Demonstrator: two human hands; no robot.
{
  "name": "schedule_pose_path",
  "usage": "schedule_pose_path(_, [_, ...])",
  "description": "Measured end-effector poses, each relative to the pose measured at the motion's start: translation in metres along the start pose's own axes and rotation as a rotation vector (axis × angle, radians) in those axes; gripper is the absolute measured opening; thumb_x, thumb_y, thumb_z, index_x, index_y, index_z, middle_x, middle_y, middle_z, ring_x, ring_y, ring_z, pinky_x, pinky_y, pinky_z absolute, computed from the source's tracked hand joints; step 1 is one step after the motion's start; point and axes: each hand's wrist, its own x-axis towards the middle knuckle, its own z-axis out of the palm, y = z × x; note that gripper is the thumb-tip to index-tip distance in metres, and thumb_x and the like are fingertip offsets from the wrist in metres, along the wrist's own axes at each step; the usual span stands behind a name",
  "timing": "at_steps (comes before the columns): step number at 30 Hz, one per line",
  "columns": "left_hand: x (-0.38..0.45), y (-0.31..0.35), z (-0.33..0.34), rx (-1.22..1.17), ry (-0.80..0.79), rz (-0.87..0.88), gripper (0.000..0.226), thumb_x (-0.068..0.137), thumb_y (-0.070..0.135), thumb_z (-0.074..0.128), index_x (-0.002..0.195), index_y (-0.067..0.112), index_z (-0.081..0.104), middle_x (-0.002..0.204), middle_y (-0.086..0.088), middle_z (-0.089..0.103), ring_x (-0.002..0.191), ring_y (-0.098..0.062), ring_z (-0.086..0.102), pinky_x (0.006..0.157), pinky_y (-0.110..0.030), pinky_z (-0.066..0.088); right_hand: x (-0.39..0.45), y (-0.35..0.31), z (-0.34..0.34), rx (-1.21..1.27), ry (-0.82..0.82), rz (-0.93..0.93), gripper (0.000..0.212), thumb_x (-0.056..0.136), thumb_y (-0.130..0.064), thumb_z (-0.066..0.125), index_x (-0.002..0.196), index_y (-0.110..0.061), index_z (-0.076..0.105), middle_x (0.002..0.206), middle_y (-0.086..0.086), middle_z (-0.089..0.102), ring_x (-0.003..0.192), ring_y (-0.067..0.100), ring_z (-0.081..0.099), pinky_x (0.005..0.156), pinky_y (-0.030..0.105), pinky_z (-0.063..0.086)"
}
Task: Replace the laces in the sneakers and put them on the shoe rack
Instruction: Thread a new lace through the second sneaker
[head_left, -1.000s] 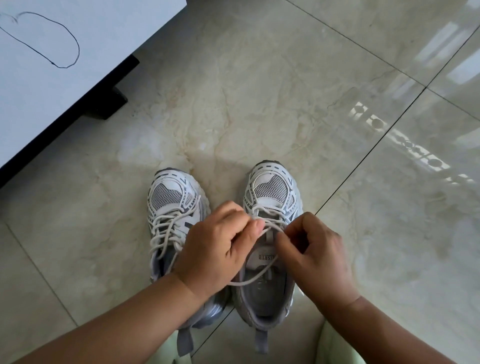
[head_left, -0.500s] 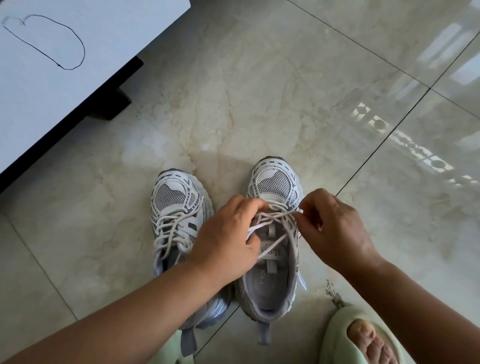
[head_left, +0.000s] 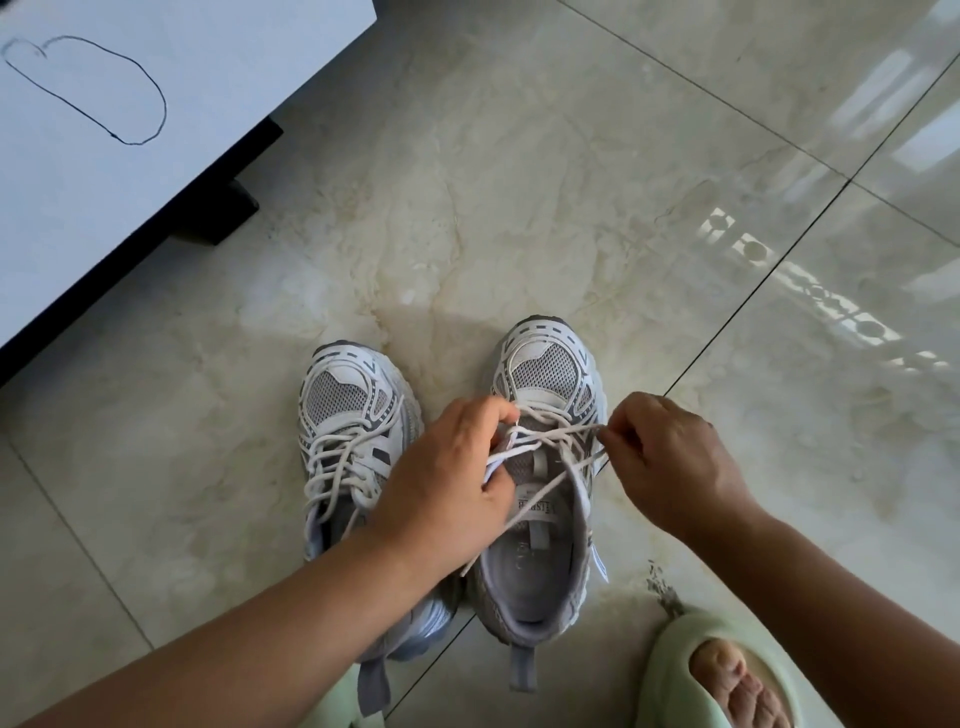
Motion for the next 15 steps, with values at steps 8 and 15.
schedule_pose_path(8, [0.001, 0.0, 0.001, -0.007, 0.013, 0.001, 0.044, 0.074, 0.004, 0.064, 0.115, 0.016, 0.055, 0.095, 0.009, 0.046, 0.082, -0.009, 0.052, 0.07, -0.019, 0.044, -0.013, -0.019, -0.003, 0.848, -0.355, 0.59, 0.045, 0.075, -0.048, 0.067, 0.072, -0.004, 0.058, 0.056, 0.004, 0.052, 0.046, 0.015, 0.045, 0.046, 0.026, 0.04])
schedule_pose_path(15, [0.002, 0.002, 0.001, 0.001, 0.01, 0.008, 0.045, 0.075, 0.005, 0.063, 0.118, 0.017, 0.055, 0.101, 0.005, 0.052, 0.087, -0.013, 0.055, 0.074, -0.025, 0.048, -0.018, -0.02, -0.009, 0.867, -0.428, 0.522, 0.045, 0.067, -0.052, 0.069, 0.058, -0.009, 0.056, 0.049, 0.001, 0.048, 0.042, 0.013, 0.038, 0.045, 0.024, 0.035])
